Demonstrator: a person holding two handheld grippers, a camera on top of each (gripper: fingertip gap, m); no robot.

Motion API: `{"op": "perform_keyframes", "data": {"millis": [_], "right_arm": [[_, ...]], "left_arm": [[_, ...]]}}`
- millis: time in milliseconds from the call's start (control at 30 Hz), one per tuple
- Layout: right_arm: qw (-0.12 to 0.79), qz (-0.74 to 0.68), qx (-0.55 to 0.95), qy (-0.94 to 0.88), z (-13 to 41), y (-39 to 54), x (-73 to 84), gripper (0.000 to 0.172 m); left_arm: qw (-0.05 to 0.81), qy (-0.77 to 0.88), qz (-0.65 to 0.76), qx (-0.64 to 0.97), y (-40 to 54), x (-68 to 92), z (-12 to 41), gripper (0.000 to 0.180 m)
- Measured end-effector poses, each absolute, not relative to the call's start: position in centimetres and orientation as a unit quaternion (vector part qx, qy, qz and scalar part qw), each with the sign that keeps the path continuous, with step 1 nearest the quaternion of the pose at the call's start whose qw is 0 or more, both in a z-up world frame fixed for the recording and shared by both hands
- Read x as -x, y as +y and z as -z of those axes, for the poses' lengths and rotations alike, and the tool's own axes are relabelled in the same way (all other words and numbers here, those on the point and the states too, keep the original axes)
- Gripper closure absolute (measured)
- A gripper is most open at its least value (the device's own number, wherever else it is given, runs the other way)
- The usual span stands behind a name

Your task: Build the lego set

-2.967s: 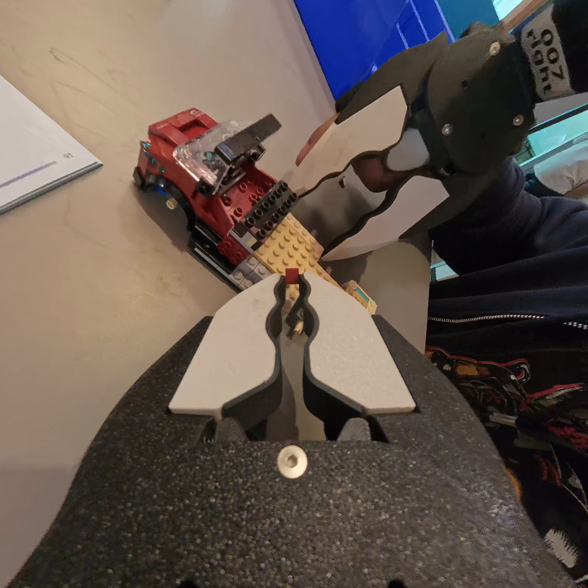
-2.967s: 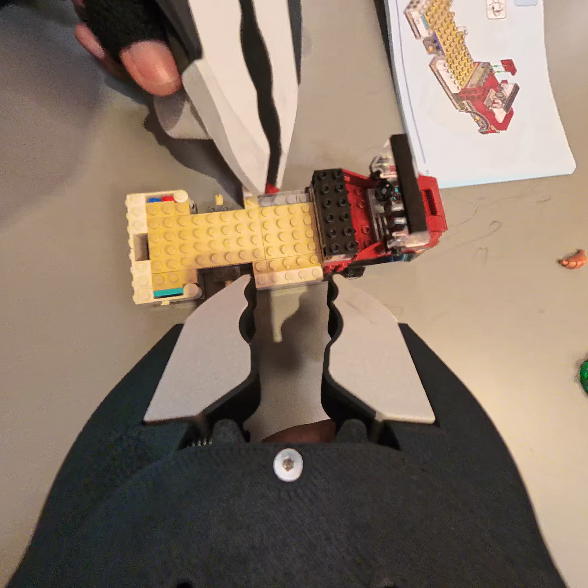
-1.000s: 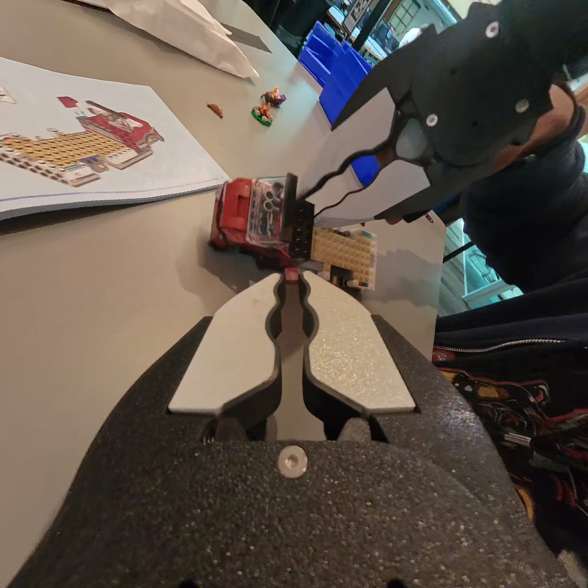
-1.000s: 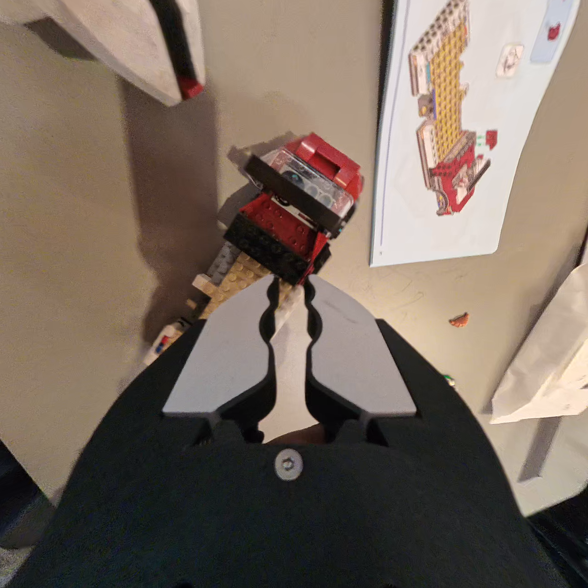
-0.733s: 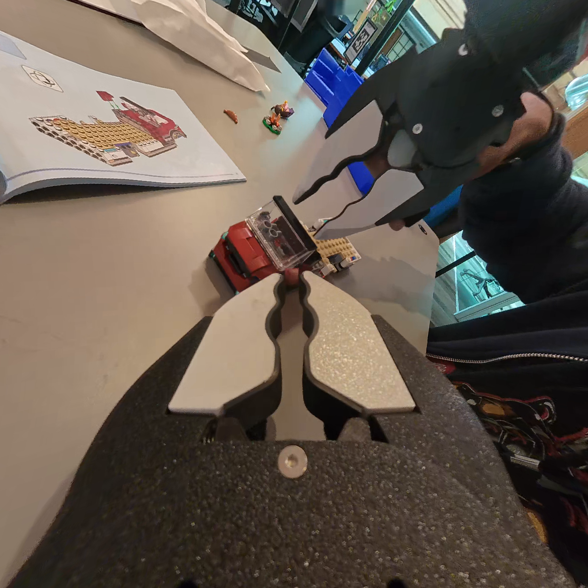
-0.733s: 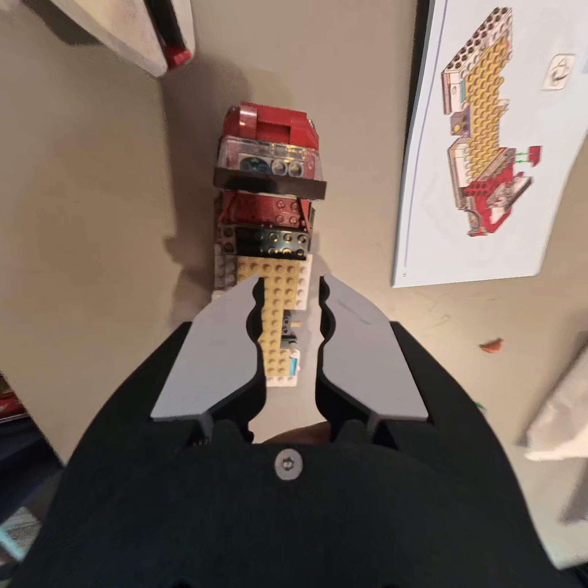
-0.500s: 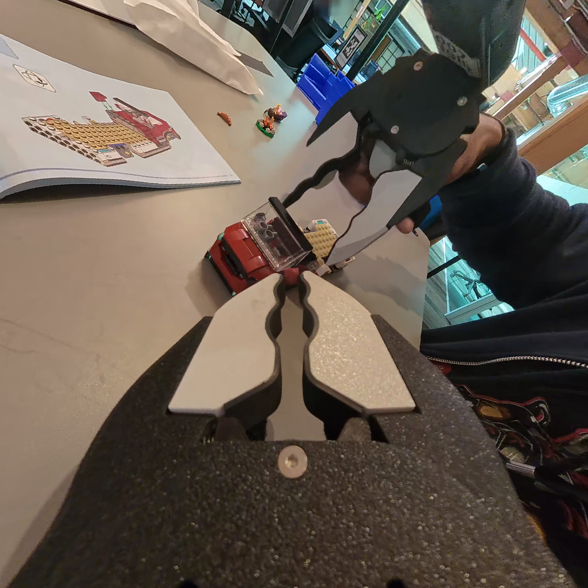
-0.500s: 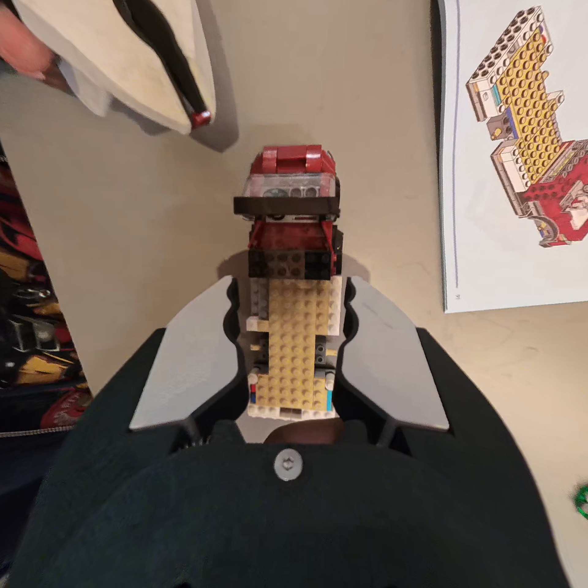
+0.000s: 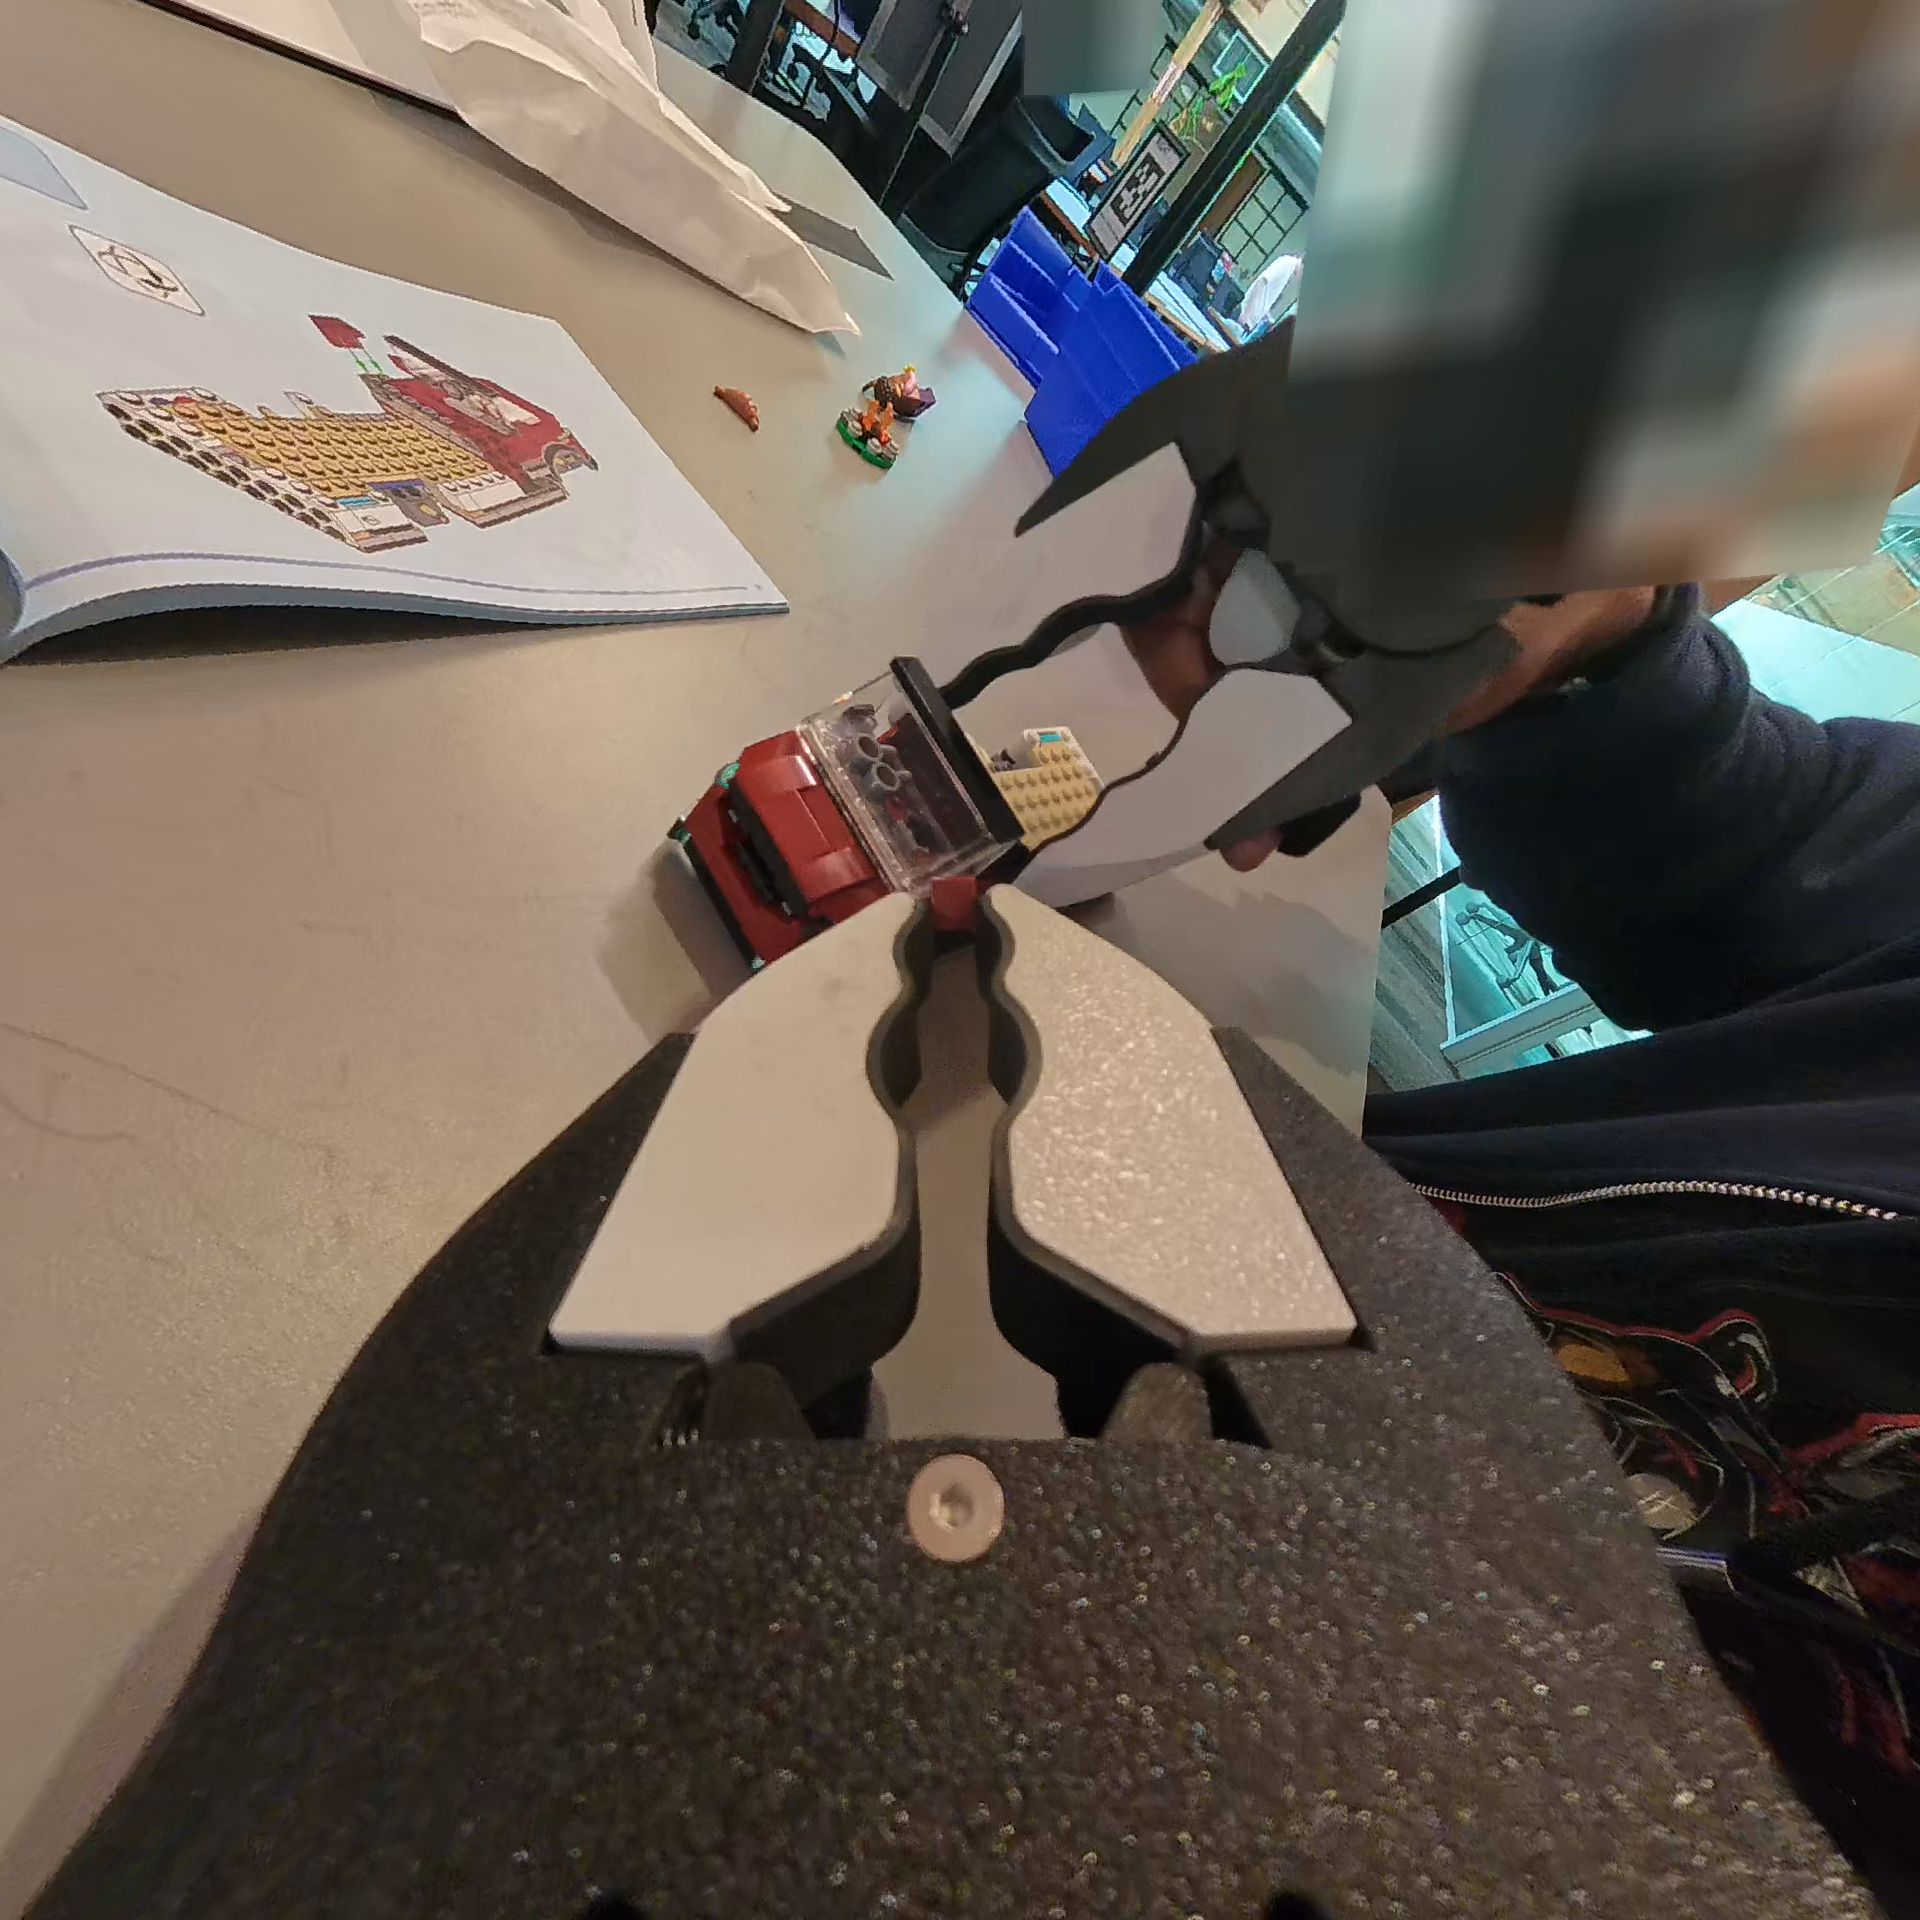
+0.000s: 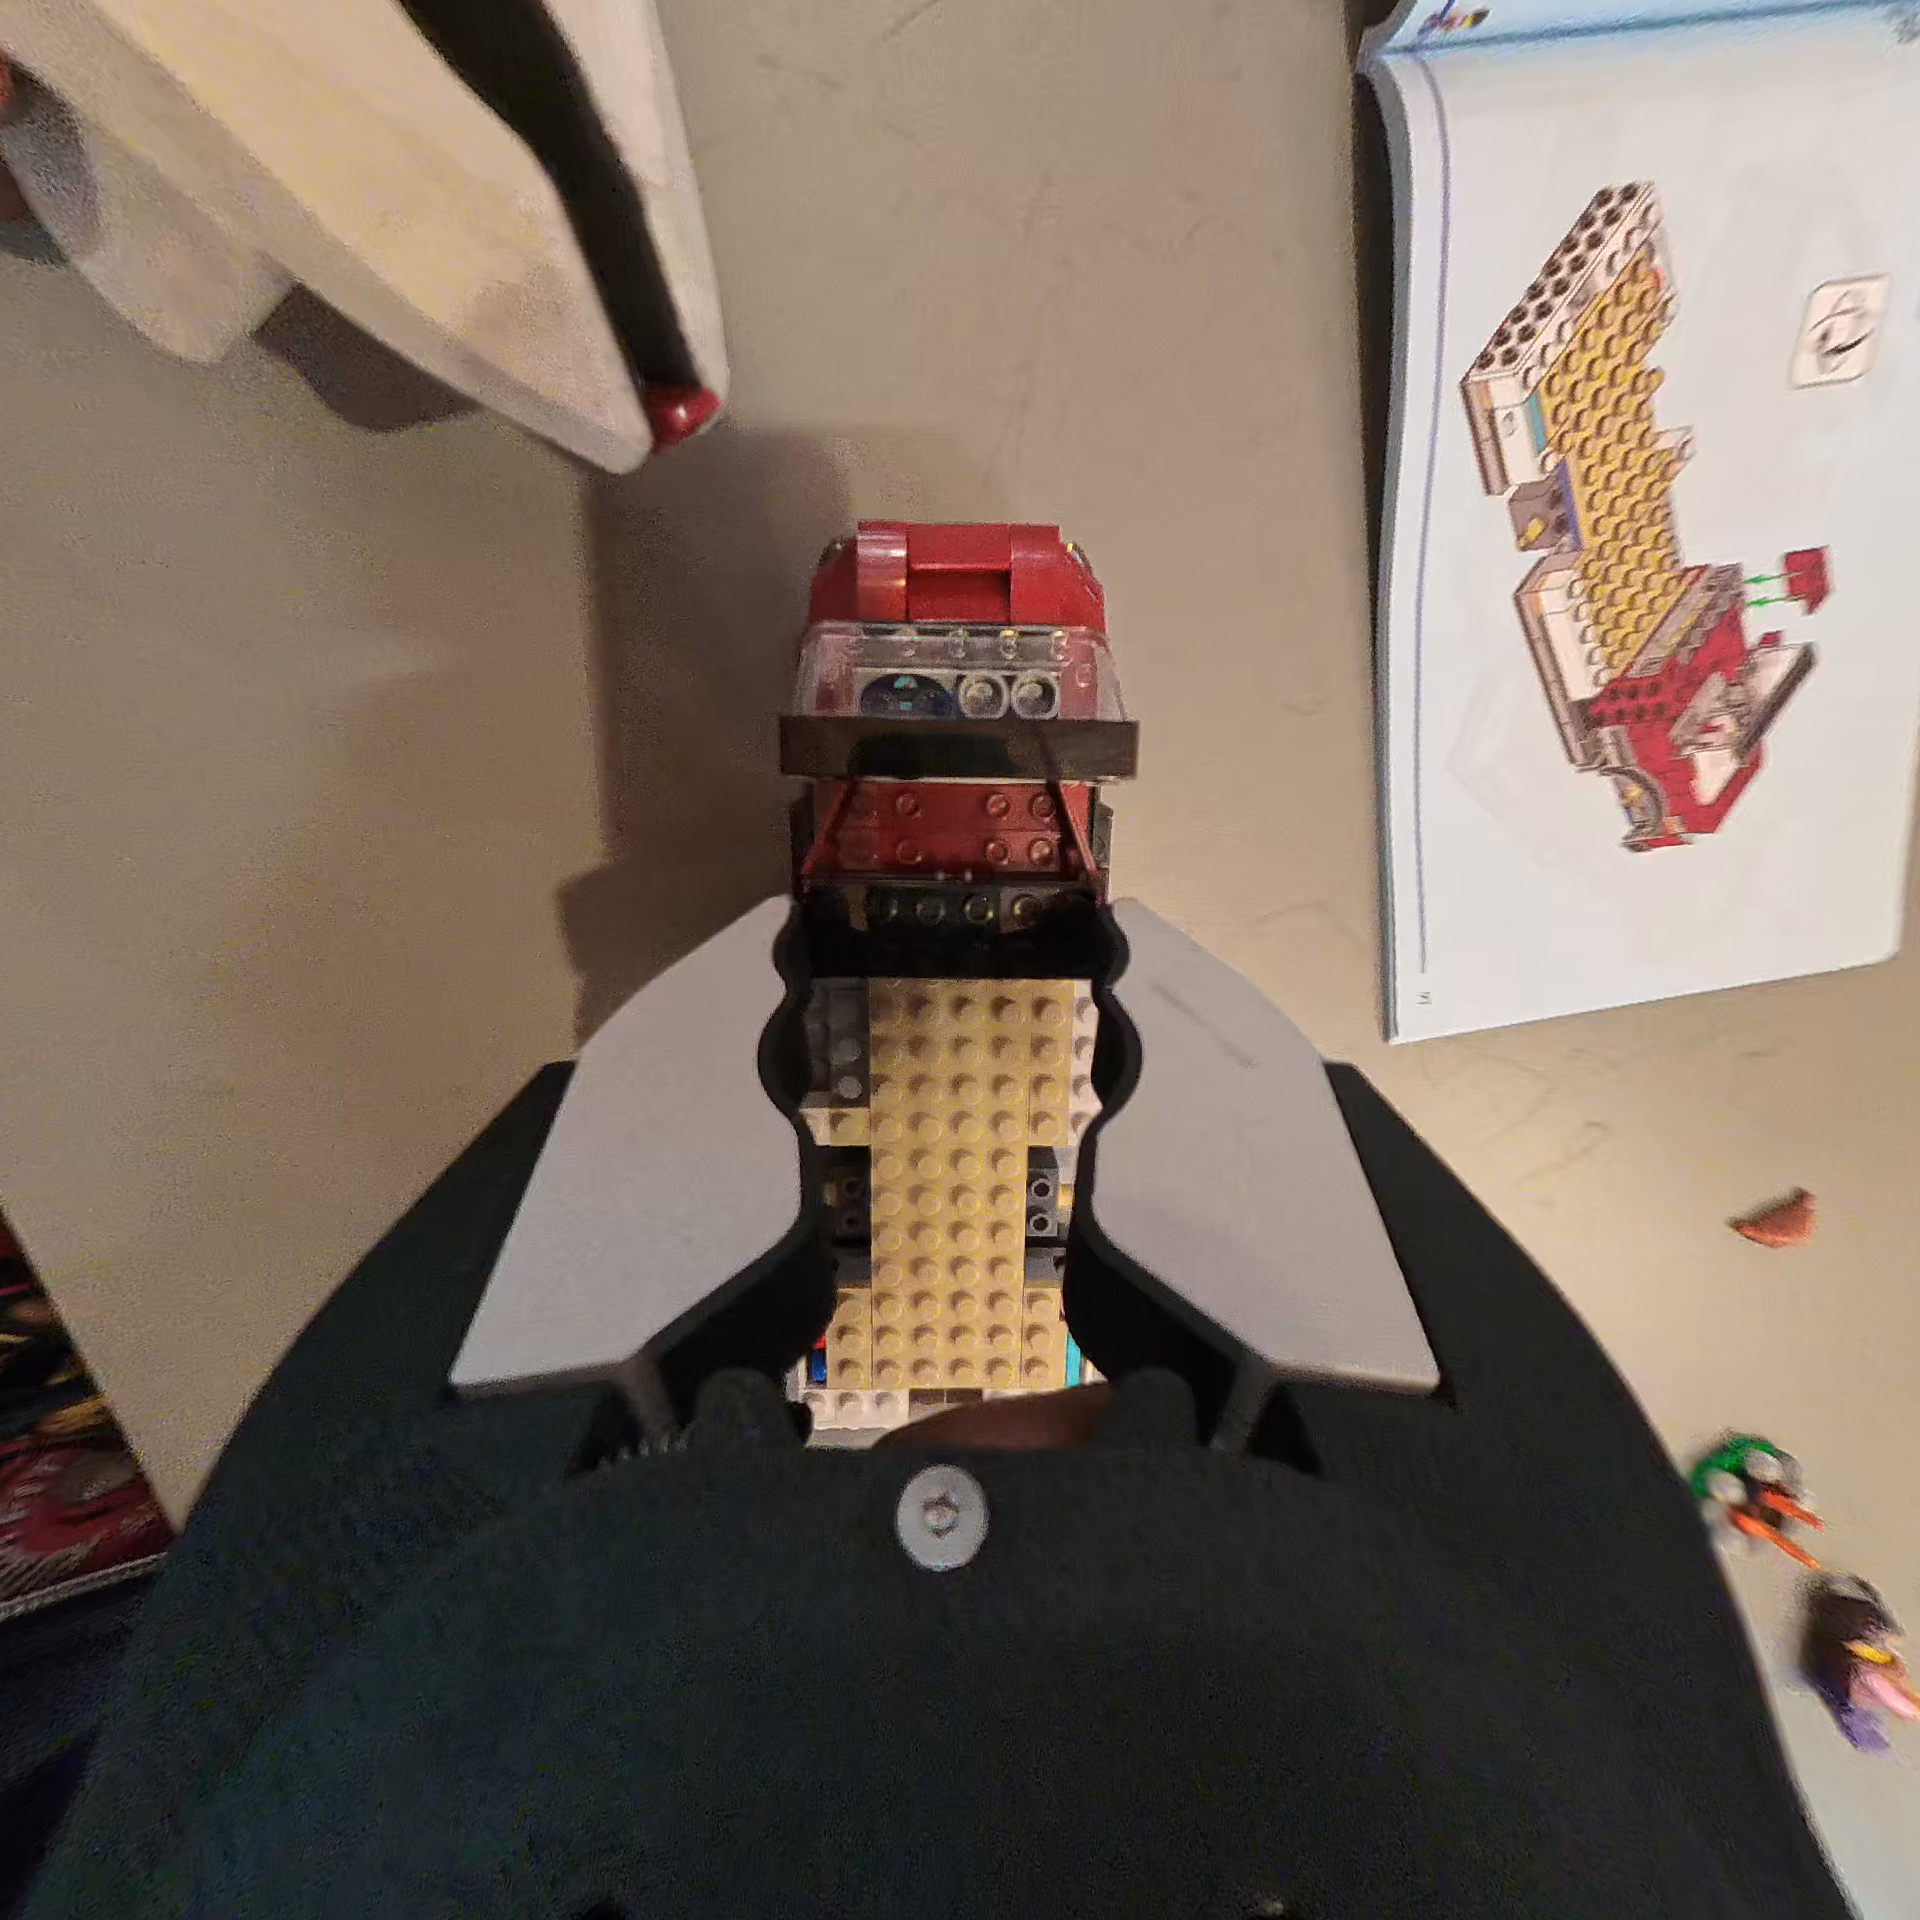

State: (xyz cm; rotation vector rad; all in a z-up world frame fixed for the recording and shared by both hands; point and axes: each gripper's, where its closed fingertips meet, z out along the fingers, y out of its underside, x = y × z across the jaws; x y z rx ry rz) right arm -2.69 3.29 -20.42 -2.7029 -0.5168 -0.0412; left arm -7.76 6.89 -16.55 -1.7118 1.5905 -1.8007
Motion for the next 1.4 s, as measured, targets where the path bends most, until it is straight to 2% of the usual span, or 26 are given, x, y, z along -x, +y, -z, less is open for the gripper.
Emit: {"op": "perform_keyframes", "data": {"millis": [133, 300, 400, 500, 1033, 1267, 1400], "right_arm": [[0.201, 0.115, 0.951, -0.206, 19.9, 3.2, 2.8, 0.12], [0.171, 0.39, 0.864, -0.27, 18.9, 2.7, 1.6, 0.121], [0.172, 0.47, 0.816, -0.29, 18.9, 2.2, 2.3, 0.12], [0.184, 0.453, 0.824, -0.287, 19.3, 1.7, 3.3, 0.109], [0.209, 0.423, 0.829, -0.302, 18.9, 0.1, 4.8, 0.121], [0.214, 0.405, 0.83, -0.319, 18.7, -0.1, 4.9, 0.121], [0.214, 0.335, 0.846, -0.354, 18.2, -0.4, 5.4, 0.119]], "left_arm": [[0.096, 0.535, 0.609, 0.578, 7.0, 7.8, 16.5, 0.173], [0.1, 0.526, 0.614, 0.579, 7.3, 7.8, 16.3, 0.173], [0.101, 0.521, 0.619, 0.579, 7.4, 7.9, 16.2, 0.173], [0.1, 0.52, 0.621, 0.578, 7.4, 7.9, 16.1, 0.173], [0.101, 0.521, 0.621, 0.576, 7.4, 8.0, 16.1, 0.173], [0.101, 0.521, 0.621, 0.577, 7.4, 8.0, 16.1, 0.173], [0.101, 0.52, 0.622, 0.576, 7.4, 8.0, 16.1, 0.173]]}}
